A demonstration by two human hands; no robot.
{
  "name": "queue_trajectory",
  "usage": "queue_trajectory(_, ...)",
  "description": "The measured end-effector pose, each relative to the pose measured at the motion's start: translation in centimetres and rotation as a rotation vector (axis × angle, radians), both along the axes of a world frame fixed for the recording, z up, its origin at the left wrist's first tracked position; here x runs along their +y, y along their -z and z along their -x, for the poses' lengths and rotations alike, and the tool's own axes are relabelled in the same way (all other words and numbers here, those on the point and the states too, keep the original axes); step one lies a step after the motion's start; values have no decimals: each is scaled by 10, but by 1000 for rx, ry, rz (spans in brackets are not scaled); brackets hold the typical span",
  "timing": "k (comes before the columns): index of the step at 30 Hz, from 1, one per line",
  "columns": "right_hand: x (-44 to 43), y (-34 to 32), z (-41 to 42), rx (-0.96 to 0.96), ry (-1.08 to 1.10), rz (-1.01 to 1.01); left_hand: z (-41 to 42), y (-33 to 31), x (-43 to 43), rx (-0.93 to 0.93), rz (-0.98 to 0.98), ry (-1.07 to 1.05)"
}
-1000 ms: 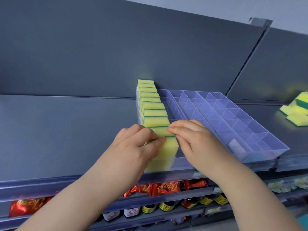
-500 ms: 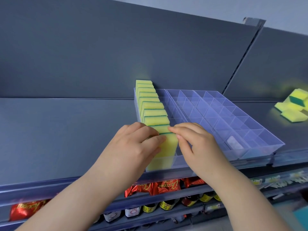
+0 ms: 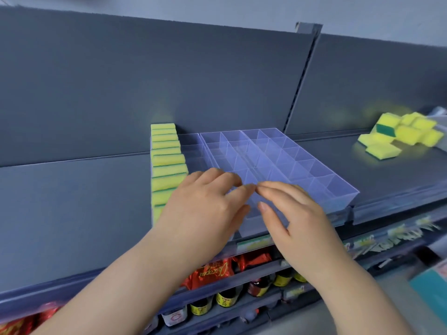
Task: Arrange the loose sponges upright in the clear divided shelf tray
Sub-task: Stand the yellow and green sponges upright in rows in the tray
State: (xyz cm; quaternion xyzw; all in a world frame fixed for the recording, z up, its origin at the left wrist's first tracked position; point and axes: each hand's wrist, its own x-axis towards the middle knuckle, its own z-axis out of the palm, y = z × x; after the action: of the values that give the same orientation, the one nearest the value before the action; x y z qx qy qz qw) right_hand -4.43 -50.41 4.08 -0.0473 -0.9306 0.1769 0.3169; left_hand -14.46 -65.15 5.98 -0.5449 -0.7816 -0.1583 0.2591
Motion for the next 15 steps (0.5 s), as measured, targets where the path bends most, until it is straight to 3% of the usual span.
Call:
queue_trajectory(7,93,4,-99,-63,267,-17,-67,15,119,-90,33,139)
queue_trajectory(15,211,51,-247,-266,566,215,-161,64,256,-203,146,232)
